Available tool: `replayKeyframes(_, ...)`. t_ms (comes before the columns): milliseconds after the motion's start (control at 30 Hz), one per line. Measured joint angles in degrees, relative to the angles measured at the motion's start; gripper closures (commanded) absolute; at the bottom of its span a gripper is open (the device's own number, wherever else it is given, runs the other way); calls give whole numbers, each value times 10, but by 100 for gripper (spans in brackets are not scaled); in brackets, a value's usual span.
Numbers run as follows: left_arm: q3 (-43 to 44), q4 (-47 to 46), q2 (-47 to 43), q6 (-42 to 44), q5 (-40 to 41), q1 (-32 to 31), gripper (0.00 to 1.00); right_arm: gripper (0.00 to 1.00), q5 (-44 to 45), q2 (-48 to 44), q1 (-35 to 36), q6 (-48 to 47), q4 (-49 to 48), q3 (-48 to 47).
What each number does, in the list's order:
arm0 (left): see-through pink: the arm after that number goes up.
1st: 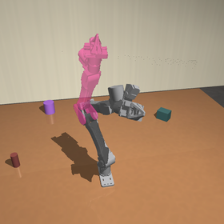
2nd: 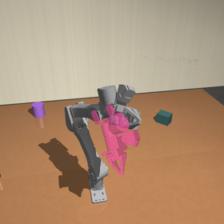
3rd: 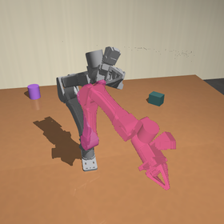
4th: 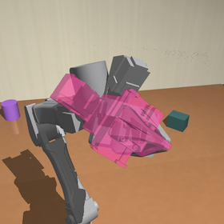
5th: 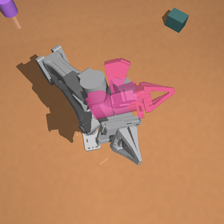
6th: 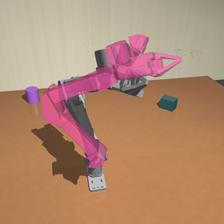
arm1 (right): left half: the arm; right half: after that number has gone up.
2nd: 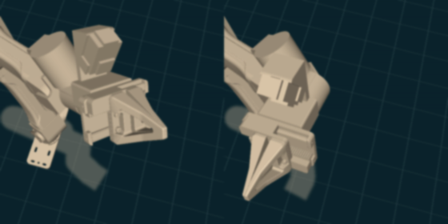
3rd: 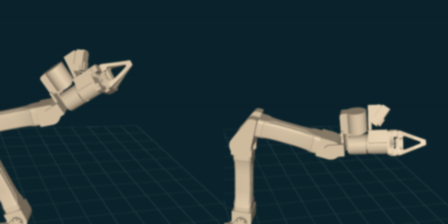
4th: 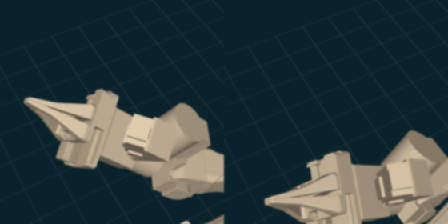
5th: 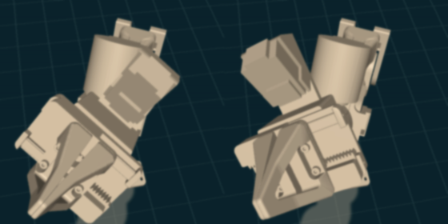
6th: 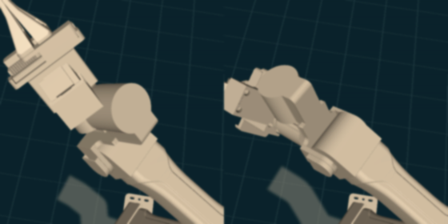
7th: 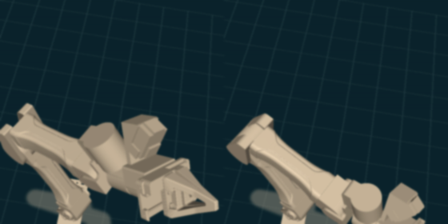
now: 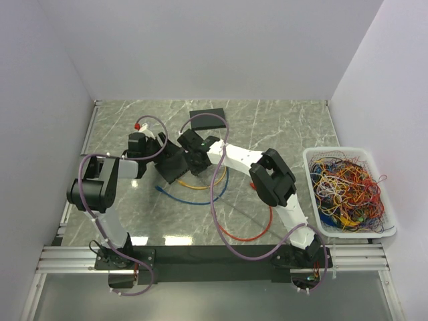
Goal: Insert the plug into the switch port
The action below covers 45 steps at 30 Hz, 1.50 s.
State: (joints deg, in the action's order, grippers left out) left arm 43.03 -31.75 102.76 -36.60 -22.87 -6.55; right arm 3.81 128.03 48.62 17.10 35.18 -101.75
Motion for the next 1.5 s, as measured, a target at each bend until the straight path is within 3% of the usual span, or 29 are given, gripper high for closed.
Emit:
replayKeyframes(967, 68, -1, 71, 15, -37, -7, 31, 100, 55, 33, 2, -38, 7, -44)
replayKeyframes(1500, 85, -2, 89, 30, -60, -9, 35, 100, 47, -38, 6, -149, -163, 113)
